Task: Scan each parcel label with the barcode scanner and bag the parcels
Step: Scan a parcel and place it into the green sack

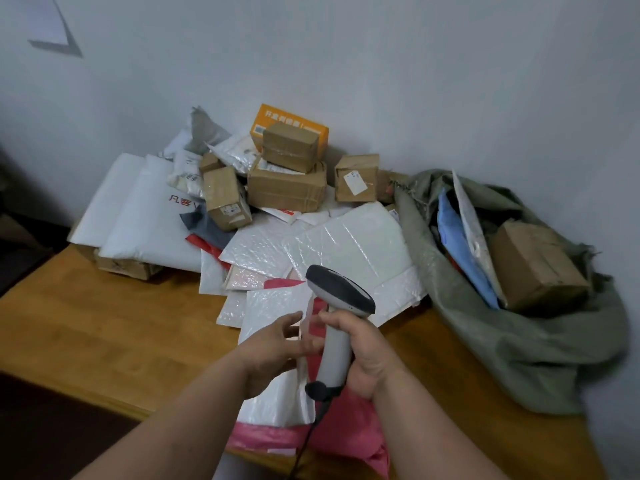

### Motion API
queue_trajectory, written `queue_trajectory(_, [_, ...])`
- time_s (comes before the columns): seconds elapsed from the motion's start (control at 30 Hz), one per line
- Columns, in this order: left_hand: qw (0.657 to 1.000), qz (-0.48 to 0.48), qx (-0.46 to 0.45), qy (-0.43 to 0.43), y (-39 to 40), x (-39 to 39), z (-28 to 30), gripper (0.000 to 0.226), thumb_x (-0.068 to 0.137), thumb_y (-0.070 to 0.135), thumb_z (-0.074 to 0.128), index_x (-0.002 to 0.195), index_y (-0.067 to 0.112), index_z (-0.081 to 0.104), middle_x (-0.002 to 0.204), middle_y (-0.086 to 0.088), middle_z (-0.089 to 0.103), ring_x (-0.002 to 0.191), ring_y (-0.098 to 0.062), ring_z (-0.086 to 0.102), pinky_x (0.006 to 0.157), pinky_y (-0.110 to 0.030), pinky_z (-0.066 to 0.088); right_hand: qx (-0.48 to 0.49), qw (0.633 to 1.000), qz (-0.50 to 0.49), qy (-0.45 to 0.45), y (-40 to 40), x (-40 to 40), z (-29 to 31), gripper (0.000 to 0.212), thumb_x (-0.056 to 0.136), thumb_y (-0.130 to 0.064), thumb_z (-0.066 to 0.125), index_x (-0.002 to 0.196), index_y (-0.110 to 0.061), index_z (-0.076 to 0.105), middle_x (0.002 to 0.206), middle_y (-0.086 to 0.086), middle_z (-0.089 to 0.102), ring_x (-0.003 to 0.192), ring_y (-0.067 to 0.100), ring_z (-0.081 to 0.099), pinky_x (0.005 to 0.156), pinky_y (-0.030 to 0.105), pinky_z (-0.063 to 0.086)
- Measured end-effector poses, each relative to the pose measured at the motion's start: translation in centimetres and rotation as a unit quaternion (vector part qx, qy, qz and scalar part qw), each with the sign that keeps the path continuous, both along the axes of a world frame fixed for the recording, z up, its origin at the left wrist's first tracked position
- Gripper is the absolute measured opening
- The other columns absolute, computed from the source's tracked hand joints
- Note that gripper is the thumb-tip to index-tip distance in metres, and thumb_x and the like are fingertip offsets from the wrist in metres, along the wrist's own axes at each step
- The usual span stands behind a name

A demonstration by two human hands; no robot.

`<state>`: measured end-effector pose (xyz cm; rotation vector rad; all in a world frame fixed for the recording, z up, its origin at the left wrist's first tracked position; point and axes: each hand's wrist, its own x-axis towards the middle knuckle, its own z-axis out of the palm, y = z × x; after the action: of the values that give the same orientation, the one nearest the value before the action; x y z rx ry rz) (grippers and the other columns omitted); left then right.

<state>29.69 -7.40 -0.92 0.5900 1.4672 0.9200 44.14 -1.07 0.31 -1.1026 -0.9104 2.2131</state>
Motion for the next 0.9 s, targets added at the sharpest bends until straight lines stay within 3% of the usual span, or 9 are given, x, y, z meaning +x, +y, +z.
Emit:
queue_trajectory(0.07, [1.0,0.016,-0.007,0.002,-0.1,0.1,0.0,0.077,0.08,-0.012,0.072,0.148,0.006,0.039,0.129,-0.017,0.061,0.113,-0.03,0.065,0.097,-0.04,0.054,-0.013,1.0,-0.002,0.007,-0.1,0.1,0.2,0.02,0.08,-0.008,0.07,0.098,-0.001,0.068,0.095,0.025,0.067,0.096,0.039,0.066,0.081,0.048,0.056])
queue_trajectory(0.17, [0.997,0.059,-0.028,0.047,-0.1,0.1,0.6,0.057,0.08,-0.028,0.05,0.132,-0.005,0.056,0.116,-0.026,0.066,0.104,-0.038,0.067,0.093,-0.045,0.056,-0.001,1.0,0.005,0.008,-0.1,0.2,0.6,0.009,0.087,-0.002,0.066,0.095,-0.004,0.067,0.09,0.019,0.067,0.095,0.037,0.068,0.077,0.042,0.057])
queue_trajectory(0.27, [0.983,0.131,-0.032,0.124,0.0,-0.8,1.8,0.045,0.078,-0.026,0.039,0.103,-0.005,0.07,0.092,-0.025,0.072,0.088,-0.042,0.07,0.083,-0.05,0.059,0.057,0.998,0.005,-0.007,0.5,0.7,0.9,0.011,0.088,0.0,0.066,0.092,-0.01,0.069,0.082,0.003,0.074,0.092,0.033,0.073,0.081,0.041,0.056])
queue_trajectory(0.4, [0.949,0.261,-0.003,0.178,0.0,-4.0,5.1,0.024,0.078,-0.017,0.048,0.08,0.003,0.061,0.082,-0.021,0.065,0.074,-0.04,0.065,0.058,-0.045,0.057,0.06,0.998,-0.021,-0.002,1.4,1.9,1.0,0.01,0.086,-0.001,0.068,0.094,-0.007,0.067,0.082,0.006,0.072,0.082,0.033,0.074,0.07,0.039,0.058])
queue_trajectory(0.47, [0.947,0.284,0.044,0.143,0.3,-5.6,7.0,0.025,0.076,-0.017,0.047,0.081,0.004,0.059,0.083,-0.02,0.066,0.075,-0.04,0.065,0.06,-0.046,0.057,0.058,0.998,-0.039,0.0,1.6,2.3,0.9,0.009,0.086,-0.001,0.069,0.092,-0.007,0.069,0.081,0.008,0.072,0.079,0.031,0.074,0.065,0.036,0.058])
queue_trajectory(0.57, [0.948,0.287,0.137,-0.018,1.3,-6.6,8.7,0.041,0.075,-0.02,0.036,0.078,0.007,0.068,0.074,-0.019,0.072,0.062,-0.033,0.071,0.052,-0.044,0.058,0.064,0.995,-0.07,-0.007,1.7,2.5,1.2,0.008,0.082,-0.002,0.072,0.082,-0.009,0.074,0.08,0.013,0.073,0.074,0.028,0.073,0.057,0.033,0.057])
queue_trajectory(0.63, [0.948,0.27,0.146,-0.078,1.9,-6.7,8.5,0.047,0.076,-0.019,0.034,0.08,0.009,0.071,0.081,-0.02,0.073,0.066,-0.033,0.073,0.056,-0.044,0.058,0.062,0.993,-0.097,-0.012,1.7,2.5,1.3,0.005,0.082,-0.002,0.071,0.085,-0.006,0.071,0.076,0.013,0.073,0.071,0.027,0.073,0.053,0.031,0.055])
queue_trajectory(0.73, [0.96,0.238,0.103,-0.103,2.0,-6.2,5.8,0.041,0.086,-0.016,0.038,0.11,0.007,0.063,0.097,-0.024,0.073,0.08,-0.039,0.074,0.063,-0.052,0.058,0.052,0.989,-0.135,-0.024,1.7,2.7,1.4,0.005,0.084,-0.003,0.07,0.085,-0.007,0.069,0.074,0.009,0.072,0.069,0.026,0.074,0.053,0.03,0.053])
queue_trajectory(0.9, [0.976,0.214,-0.005,-0.046,1.1,-5.4,-0.5,0.029,0.096,-0.005,0.051,0.122,0.008,0.057,0.102,-0.024,0.071,0.087,-0.04,0.069,0.066,-0.049,0.057,0.06,0.983,-0.148,-0.092,0.6,3.0,0.3,0.007,0.085,-0.008,0.073,0.091,-0.006,0.069,0.075,0.007,0.069,0.069,0.025,0.074,0.062,0.033,0.053])
